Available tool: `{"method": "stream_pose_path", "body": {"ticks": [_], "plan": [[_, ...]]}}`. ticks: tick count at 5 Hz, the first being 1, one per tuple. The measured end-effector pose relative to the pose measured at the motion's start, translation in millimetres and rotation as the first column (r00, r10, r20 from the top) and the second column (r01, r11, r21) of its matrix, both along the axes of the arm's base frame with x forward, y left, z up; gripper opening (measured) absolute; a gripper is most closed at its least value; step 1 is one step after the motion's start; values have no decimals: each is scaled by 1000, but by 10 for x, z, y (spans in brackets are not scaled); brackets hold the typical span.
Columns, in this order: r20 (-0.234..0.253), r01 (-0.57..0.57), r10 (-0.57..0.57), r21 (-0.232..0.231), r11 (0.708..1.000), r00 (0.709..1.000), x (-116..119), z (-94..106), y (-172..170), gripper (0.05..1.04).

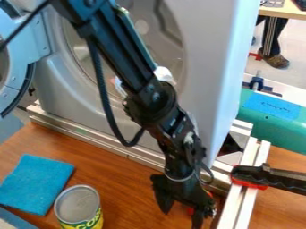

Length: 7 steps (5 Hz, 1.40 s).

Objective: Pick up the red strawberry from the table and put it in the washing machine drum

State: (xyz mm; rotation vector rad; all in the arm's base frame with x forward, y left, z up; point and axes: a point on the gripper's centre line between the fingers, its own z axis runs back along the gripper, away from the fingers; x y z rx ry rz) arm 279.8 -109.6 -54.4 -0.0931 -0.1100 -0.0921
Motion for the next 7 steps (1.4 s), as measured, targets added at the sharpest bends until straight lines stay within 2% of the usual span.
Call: {"method": "stream_pose_path", "body": {"ticks": [2, 5, 6, 7], "plan": [[-31, 3, -2, 13, 1000, 1000, 39, -166, -58, 1003], [20, 7, -8, 35, 999, 1000, 231, -118, -91, 1003], [15, 8, -9, 29, 1000, 1000, 257, -152, -100, 985], [24, -3, 2, 26, 1000, 1000, 318, -158, -84, 893]]}}
